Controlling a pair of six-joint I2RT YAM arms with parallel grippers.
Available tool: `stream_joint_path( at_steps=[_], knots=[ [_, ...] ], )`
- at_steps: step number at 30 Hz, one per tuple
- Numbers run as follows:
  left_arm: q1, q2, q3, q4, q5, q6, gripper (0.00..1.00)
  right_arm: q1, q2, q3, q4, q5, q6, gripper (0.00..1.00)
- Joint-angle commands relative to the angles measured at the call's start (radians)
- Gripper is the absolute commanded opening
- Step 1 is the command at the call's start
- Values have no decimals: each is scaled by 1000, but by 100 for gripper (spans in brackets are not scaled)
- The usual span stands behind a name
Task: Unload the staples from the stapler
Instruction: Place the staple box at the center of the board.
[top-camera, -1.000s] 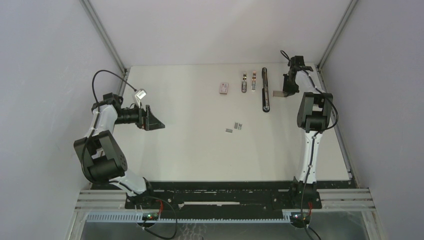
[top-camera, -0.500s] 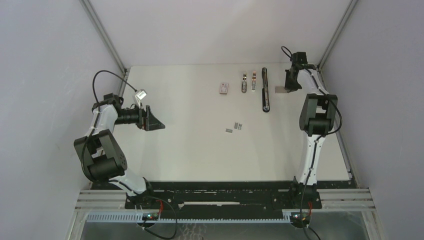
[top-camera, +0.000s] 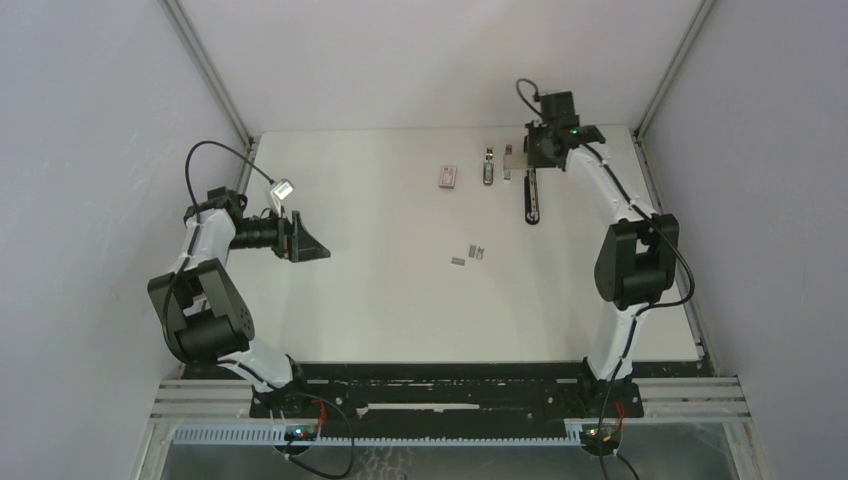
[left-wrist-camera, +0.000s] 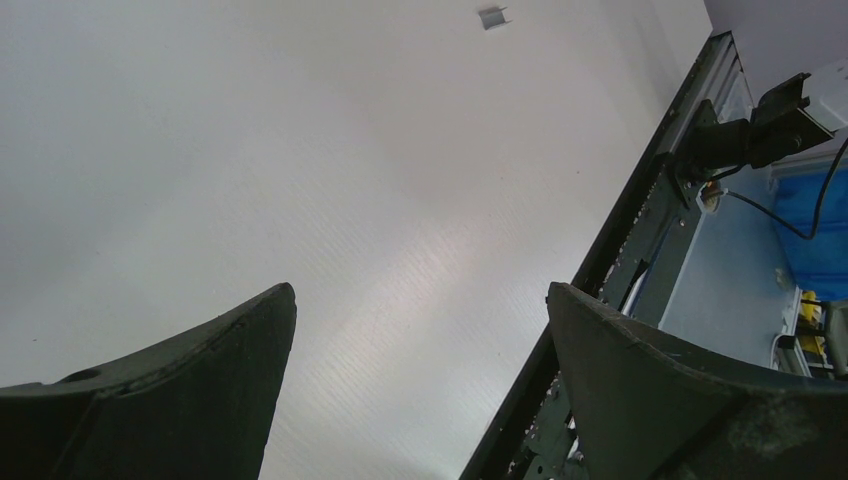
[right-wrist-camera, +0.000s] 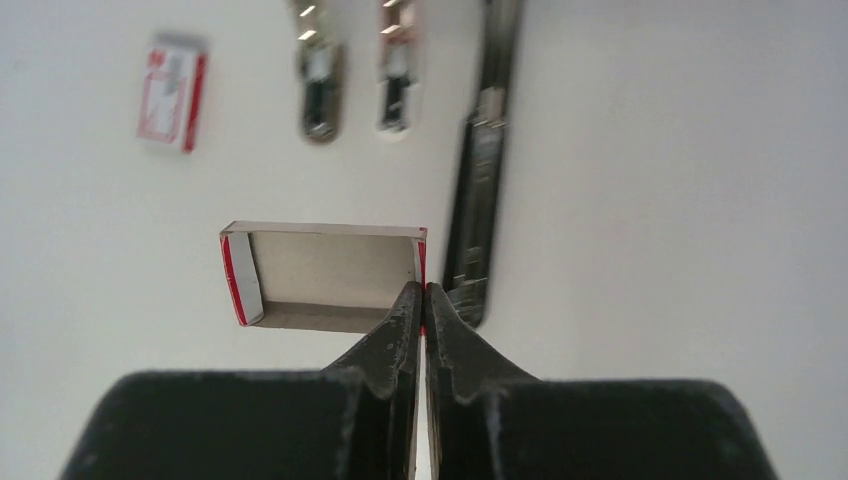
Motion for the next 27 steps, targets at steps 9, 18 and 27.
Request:
stream_joint_path(
  at_steps=[9, 18, 27],
  knots=[
    [8, -15, 19, -5, 35, 30, 100, 160, 114, -67, 40, -73, 165, 0],
    [9, -12, 18, -5, 34, 31, 100, 169, 185, -104, 54, -84, 198, 0],
    [9, -13, 17, -5, 33, 31, 100, 167, 229, -117, 65, -72, 204, 1]
  ],
)
